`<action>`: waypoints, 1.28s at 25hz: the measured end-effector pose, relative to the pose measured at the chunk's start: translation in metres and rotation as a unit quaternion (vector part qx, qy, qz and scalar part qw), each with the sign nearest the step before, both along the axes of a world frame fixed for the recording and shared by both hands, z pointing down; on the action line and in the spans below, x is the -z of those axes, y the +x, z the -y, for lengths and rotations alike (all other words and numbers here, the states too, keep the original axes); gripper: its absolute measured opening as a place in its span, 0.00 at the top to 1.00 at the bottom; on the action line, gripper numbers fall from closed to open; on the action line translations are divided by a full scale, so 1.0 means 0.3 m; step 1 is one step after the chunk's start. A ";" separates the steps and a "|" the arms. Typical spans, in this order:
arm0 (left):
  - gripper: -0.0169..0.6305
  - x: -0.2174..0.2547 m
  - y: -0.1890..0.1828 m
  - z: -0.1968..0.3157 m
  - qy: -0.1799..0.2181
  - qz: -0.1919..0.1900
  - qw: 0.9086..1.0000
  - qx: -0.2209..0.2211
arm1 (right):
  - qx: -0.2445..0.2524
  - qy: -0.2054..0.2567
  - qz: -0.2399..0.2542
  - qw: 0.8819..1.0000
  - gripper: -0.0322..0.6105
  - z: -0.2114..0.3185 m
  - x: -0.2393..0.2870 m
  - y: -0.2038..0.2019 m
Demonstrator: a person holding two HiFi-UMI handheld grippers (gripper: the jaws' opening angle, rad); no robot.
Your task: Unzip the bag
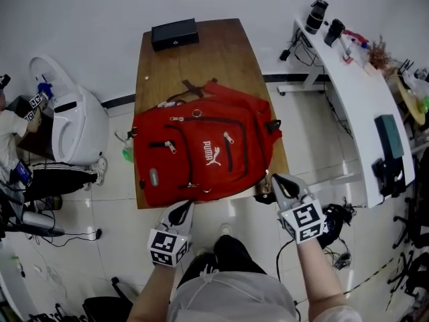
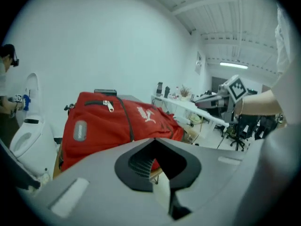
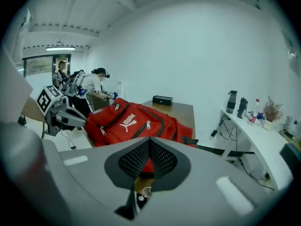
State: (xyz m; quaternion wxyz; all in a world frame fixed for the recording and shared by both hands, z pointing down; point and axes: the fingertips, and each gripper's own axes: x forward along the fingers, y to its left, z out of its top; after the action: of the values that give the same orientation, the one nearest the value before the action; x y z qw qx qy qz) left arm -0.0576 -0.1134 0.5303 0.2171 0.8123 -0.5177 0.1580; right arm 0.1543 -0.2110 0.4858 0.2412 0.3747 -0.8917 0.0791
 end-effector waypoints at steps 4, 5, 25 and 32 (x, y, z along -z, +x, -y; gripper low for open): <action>0.96 0.201 0.015 -0.107 0.085 -0.050 0.995 -0.013 | 0.031 0.041 0.015 0.999 0.94 -0.163 0.069 -0.067; 0.96 0.237 0.016 -0.145 0.102 -0.054 0.993 -0.018 | 0.034 0.048 0.018 0.998 0.94 -0.208 0.085 -0.080; 0.96 0.603 0.044 -0.986 0.229 -0.044 0.971 -0.052 | 0.072 0.108 0.085 0.988 0.94 -1.183 0.359 -0.256; 0.96 0.635 0.077 -1.090 0.243 -0.043 0.968 -0.044 | 0.105 0.114 0.100 0.983 0.94 -1.304 0.376 -0.285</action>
State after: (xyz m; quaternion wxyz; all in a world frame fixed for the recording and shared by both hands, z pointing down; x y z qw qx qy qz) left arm -0.0346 0.2137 0.3398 0.0287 0.8687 -0.4945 0.0017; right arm 0.0688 0.1801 0.3729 0.1131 0.2940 -0.9490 -0.0119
